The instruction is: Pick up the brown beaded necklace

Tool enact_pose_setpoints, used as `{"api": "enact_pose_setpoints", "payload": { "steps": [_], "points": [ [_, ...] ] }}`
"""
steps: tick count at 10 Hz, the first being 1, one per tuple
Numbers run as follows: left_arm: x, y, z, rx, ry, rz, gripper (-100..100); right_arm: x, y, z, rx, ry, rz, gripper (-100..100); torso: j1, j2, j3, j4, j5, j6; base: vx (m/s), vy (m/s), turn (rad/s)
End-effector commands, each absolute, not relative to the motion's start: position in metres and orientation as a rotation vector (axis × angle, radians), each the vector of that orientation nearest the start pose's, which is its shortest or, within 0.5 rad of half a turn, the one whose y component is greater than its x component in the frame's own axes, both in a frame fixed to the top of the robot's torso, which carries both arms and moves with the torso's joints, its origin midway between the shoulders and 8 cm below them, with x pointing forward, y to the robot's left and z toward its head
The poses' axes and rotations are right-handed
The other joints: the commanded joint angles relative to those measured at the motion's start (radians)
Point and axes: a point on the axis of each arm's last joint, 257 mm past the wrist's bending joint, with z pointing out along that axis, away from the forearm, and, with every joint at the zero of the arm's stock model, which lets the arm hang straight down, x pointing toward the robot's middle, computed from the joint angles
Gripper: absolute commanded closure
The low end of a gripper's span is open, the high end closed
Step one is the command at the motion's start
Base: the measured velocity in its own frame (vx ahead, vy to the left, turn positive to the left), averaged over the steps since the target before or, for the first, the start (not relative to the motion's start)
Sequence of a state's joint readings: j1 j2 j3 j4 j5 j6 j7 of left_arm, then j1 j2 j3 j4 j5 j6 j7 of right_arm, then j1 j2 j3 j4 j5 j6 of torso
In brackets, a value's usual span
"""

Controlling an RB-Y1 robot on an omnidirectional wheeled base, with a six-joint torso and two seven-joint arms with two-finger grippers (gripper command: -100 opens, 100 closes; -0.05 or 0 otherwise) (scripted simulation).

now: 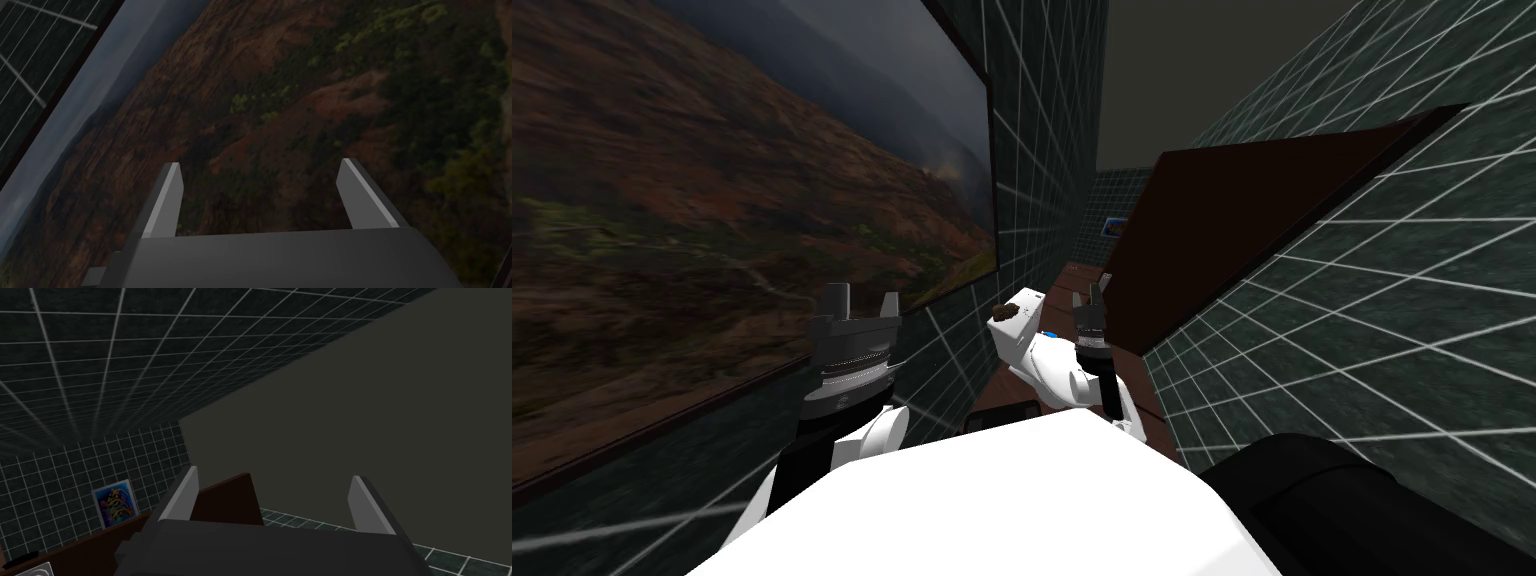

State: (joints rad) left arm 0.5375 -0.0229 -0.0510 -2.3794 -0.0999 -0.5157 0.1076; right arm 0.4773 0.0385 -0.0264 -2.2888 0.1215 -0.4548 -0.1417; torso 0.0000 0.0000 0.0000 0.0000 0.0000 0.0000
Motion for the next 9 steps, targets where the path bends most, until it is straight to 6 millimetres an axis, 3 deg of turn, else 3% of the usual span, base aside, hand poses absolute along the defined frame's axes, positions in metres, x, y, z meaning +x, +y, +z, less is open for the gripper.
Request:
{"api": "enact_pose_setpoints", "payload": {
  "steps": [1,9],
  "points": [
    [0.322,0.253,0.059,-0.592,0.57,-1.393,0,0.357,-0.27,0.023,0.649,0.671,1.326,-100,0.0,0.0,0.0,0.0,0.0,0.0,-0.007,-0.005,0.023],
    [0.322,0.253,0.059,-0.592,0.57,-1.393,0,0.413,-0.2,-0.035,0.424,1.007,1.194,-100,-0.003,0.004,0.002,0.001,-0.001,0.0,-0.043,-0.032,0.078]
  ]
}}
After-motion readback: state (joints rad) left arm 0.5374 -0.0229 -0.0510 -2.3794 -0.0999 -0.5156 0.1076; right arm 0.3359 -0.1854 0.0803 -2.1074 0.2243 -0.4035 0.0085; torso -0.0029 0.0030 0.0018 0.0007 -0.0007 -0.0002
